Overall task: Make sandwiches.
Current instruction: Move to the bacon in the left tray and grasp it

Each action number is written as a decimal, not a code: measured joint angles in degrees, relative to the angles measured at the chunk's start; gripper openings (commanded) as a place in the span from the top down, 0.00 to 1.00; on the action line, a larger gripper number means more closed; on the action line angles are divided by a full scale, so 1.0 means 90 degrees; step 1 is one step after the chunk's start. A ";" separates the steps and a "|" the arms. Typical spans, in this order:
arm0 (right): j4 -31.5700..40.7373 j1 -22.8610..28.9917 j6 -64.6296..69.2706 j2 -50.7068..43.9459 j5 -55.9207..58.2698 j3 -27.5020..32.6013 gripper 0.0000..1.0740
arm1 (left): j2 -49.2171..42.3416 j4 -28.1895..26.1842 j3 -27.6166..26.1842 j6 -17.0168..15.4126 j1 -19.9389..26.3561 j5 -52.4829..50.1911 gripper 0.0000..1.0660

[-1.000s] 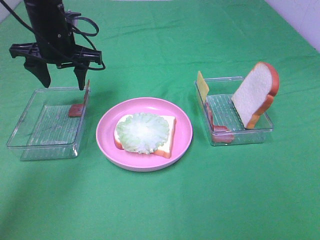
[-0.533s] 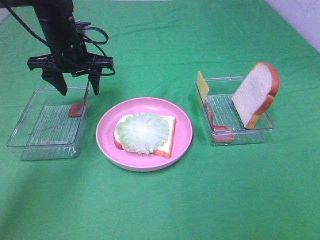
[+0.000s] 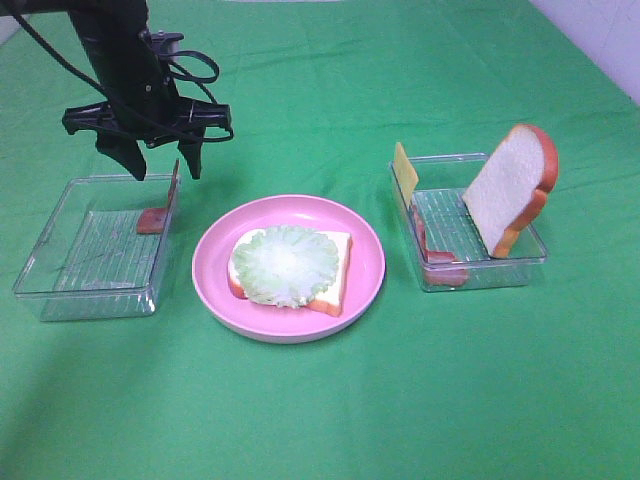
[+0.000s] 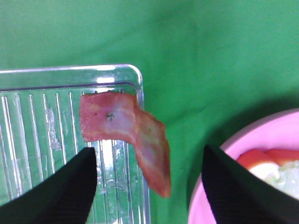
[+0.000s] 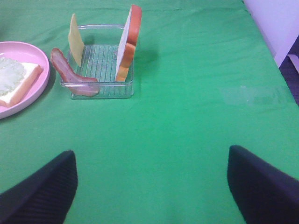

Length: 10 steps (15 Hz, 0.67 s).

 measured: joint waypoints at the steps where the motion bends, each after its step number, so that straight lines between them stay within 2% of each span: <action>1: 0.0000 0.0000 0.0000 0.0000 0.0000 0.0000 0.23 | 0.0000 0.0000 0.0000 0.0000 0.0000 0.0000 0.42; 8: 0.0000 0.0000 0.0000 0.0000 0.0000 0.0000 0.23 | 0.0185 0.0000 0.0006 0.0089 0.0000 0.0019 0.42; 9: 0.0000 0.0000 0.0000 0.0000 0.0000 0.0000 0.23 | 0.0229 0.0000 0.0013 0.0089 0.0000 0.0032 0.44; 10: 0.0000 0.0000 0.0000 0.0000 0.0000 0.0000 0.23 | 0.0229 0.0000 0.0013 0.0095 0.0000 0.0038 0.49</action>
